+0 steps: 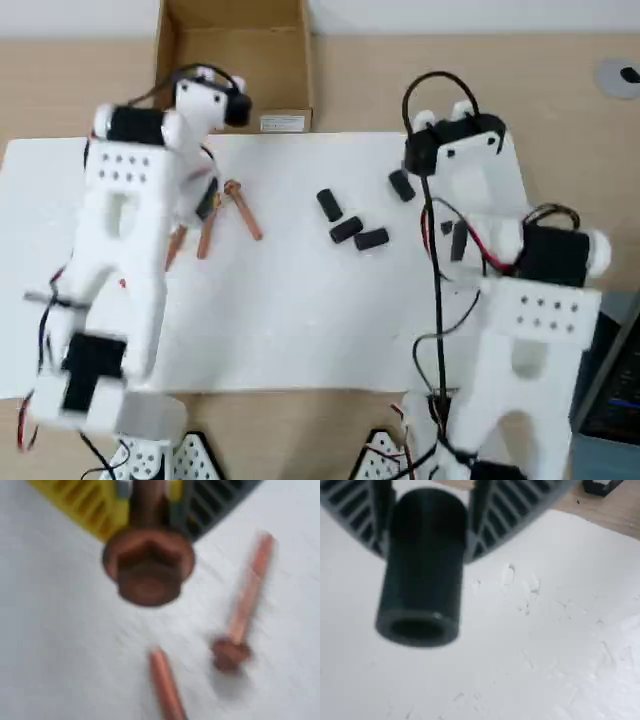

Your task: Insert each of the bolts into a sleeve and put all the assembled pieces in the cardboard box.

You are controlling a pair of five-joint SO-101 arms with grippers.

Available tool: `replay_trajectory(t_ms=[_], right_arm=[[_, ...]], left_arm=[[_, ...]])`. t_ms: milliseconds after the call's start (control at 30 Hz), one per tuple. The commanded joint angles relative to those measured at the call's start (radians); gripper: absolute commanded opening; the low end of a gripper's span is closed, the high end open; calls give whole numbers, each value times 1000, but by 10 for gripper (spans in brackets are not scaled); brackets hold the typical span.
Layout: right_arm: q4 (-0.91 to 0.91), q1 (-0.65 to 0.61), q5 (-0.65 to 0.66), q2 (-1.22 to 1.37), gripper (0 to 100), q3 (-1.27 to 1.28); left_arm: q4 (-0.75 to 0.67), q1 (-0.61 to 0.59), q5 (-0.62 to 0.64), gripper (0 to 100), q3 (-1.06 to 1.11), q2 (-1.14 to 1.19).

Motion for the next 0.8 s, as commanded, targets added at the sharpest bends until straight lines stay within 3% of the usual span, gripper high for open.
replay_trajectory(t_ms=[0, 300, 467, 767], right_arm=[[14, 10, 2, -88, 10, 31], [-133, 5, -11, -249, 9, 239], [-201, 4, -146, -384, 9, 375], [-324, -255, -313, -642, 9, 596]], left_arm=[[6, 52, 81, 4, 150, -239], [-206, 61, 298, 3, 459, -619], [-351, 63, 399, 3, 678, -826], [-520, 58, 494, 2, 979, -1178]])
